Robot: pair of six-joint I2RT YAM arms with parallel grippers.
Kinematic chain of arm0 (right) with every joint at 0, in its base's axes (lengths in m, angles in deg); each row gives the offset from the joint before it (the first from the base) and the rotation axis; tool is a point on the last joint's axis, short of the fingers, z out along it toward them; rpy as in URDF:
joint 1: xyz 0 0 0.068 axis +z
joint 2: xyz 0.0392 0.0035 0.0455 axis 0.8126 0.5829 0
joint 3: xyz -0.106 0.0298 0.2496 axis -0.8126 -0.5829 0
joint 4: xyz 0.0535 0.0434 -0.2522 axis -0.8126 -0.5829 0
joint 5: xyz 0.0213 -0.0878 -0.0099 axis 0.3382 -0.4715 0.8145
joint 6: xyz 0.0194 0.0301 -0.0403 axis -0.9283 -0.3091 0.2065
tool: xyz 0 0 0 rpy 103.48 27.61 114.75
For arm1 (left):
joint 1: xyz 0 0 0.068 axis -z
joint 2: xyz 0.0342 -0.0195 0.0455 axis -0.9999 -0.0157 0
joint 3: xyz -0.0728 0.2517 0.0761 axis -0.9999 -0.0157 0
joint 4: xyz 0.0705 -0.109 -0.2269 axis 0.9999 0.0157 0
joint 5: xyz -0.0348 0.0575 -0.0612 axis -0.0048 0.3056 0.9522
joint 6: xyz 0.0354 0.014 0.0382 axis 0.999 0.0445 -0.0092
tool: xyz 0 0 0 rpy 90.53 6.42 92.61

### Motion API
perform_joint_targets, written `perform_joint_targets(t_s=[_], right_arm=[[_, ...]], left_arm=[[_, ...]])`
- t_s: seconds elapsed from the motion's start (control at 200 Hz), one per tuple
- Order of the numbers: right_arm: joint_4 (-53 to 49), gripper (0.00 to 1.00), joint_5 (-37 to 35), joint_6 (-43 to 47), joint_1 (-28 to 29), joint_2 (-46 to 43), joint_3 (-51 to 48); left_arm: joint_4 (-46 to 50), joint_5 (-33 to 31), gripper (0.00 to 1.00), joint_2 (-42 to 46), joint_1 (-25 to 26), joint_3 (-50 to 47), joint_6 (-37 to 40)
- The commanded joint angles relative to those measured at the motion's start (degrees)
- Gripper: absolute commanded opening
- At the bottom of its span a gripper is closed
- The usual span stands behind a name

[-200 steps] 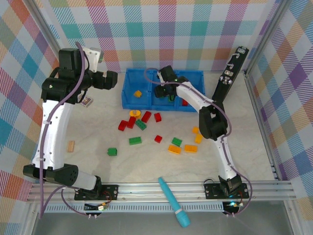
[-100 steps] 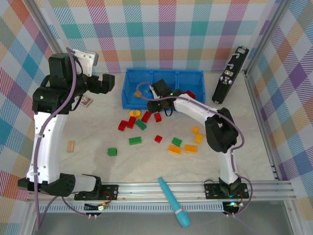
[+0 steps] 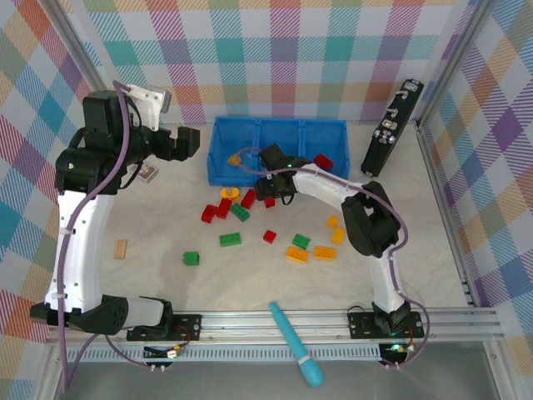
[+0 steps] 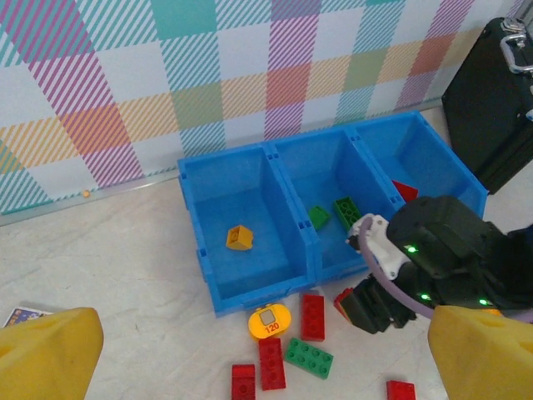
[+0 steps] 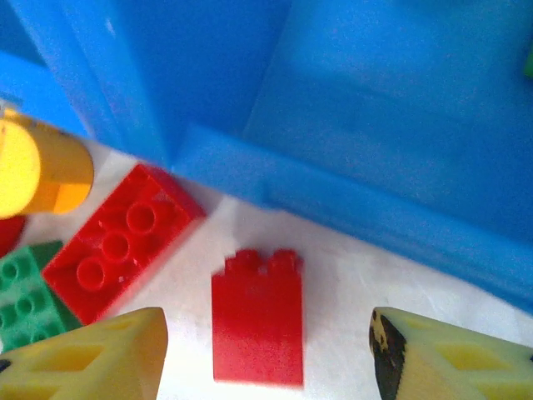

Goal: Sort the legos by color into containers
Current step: Pick up the lego from the center of the table, then place the lego in the container.

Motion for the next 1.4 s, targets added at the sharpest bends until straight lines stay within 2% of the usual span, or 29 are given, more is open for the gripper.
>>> perform_joint_targets(t_s=[0.0, 0.21, 0.305, 0.395, 0.57, 0.74, 0.935, 1.07, 1.24, 1.395], right_arm=[[-0.7, 0.66, 0.5, -1.0, 0.1, 4.3, 3.5], [-1.3, 0.66, 0.4, -1.4, 0.0, 7.2, 5.0], [-1.9, 0.63, 0.1, -1.1, 0.1, 8.1, 5.2], [-2.5, 0.57, -0.5, -0.8, 0.1, 8.6, 5.0], [-2.9, 0.38, -1.5, 0.0, 0.1, 5.8, 2.5], [-6.2, 0.29, -2.9, 2.3, 0.1, -0.7, -0.5], [-10.1, 0.28, -7.5, 5.6, -1.3, -11.7, -3.1], [-12.2, 0.29, -14.4, 9.4, -4.3, -15.7, -1.6], [-8.4, 0.28, -15.0, 12.2, -10.7, -15.8, -1.0], [-4.5, 0.27, -14.4, 13.2, -14.9, -11.1, 1.4]], left_arm=[[-0.8, 1.0, 1.00, 0.6, 0.8, 0.8, -0.4], [-0.7, 0.5, 1.00, 0.4, 0.8, 0.9, -0.3], [-0.7, 0.4, 1.00, 0.1, 0.8, 0.7, -0.2], [-0.8, 0.3, 1.00, 0.0, 0.8, 0.5, -0.2], [-0.7, -0.2, 1.00, 0.1, 0.8, 0.5, 0.0], [-0.7, -0.3, 1.00, 0.1, 0.8, 0.7, -0.1], [-0.8, -0.4, 1.00, 0.2, 0.8, 0.5, 0.0], [-0.8, -0.3, 1.00, 0.2, 0.8, 0.5, 0.1], [-1.0, -0.9, 1.00, 0.7, 0.8, -0.1, 0.4], [-1.1, -1.2, 1.00, 0.5, 0.8, -0.1, 0.5]])
